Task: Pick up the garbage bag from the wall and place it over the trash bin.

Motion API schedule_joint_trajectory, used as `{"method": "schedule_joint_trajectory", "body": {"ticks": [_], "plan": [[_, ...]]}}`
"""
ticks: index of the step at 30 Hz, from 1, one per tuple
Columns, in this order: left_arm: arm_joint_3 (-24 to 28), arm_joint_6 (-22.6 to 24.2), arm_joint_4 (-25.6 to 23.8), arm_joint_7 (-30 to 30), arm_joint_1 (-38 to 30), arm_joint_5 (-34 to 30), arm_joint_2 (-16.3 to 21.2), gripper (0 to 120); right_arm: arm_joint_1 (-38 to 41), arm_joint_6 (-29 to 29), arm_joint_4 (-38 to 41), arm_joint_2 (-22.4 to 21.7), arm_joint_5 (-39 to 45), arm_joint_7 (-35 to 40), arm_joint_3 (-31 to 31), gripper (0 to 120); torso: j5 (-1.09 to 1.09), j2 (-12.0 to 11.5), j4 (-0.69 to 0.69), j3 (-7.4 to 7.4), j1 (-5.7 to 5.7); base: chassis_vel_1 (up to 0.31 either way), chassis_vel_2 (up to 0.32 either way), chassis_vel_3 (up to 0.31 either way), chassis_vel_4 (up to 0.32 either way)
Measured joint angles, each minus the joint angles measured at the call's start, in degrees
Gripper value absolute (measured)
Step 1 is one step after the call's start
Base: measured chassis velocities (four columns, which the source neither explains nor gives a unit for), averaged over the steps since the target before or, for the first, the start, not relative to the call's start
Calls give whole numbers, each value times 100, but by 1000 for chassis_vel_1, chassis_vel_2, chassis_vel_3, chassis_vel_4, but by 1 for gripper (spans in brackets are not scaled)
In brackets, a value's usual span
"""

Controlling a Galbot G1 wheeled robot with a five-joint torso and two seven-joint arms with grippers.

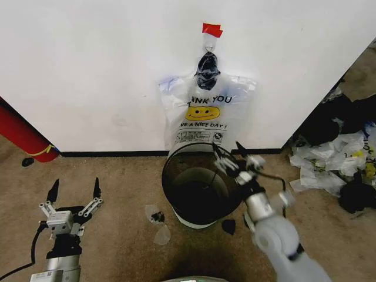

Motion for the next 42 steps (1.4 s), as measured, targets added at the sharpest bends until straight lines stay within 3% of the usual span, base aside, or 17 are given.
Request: {"method": "schedule_joint_trajectory", "body": {"ticks": [9, 15, 25, 36, 42], "plan": [[-30, -65, -22, -6, 124, 109, -148, 100, 840, -492, -209, 304, 1284, 382, -136, 100, 0, 0, -2, 0, 0, 0, 0, 0, 0], [21, -136, -44, -4, 166, 198, -246, 100, 1497, -824, -358, 762, 2436, 867, -34, 100, 0, 0, -1, -1, 0, 0, 0, 0, 0], [-10, -166, -47, -1, 197, 176, -201, 100, 1860, -871, -501, 994, 2924, 980, 166, 100, 0, 0, -2, -1, 0, 0, 0, 0, 0], [13, -164, -96, 20, 206, 182, -153, 100, 2204, -1024, -912, 1084, 3227, 1134, 141, 59, 0, 0, -2, -1, 0, 0, 0, 0, 0], [5, -178, -128, 20, 236, 167, -175, 100, 2318, -1057, -1007, 1171, 3255, 1219, 106, 53, 0, 0, -1, -1, 0, 0, 0, 0, 0]]}}
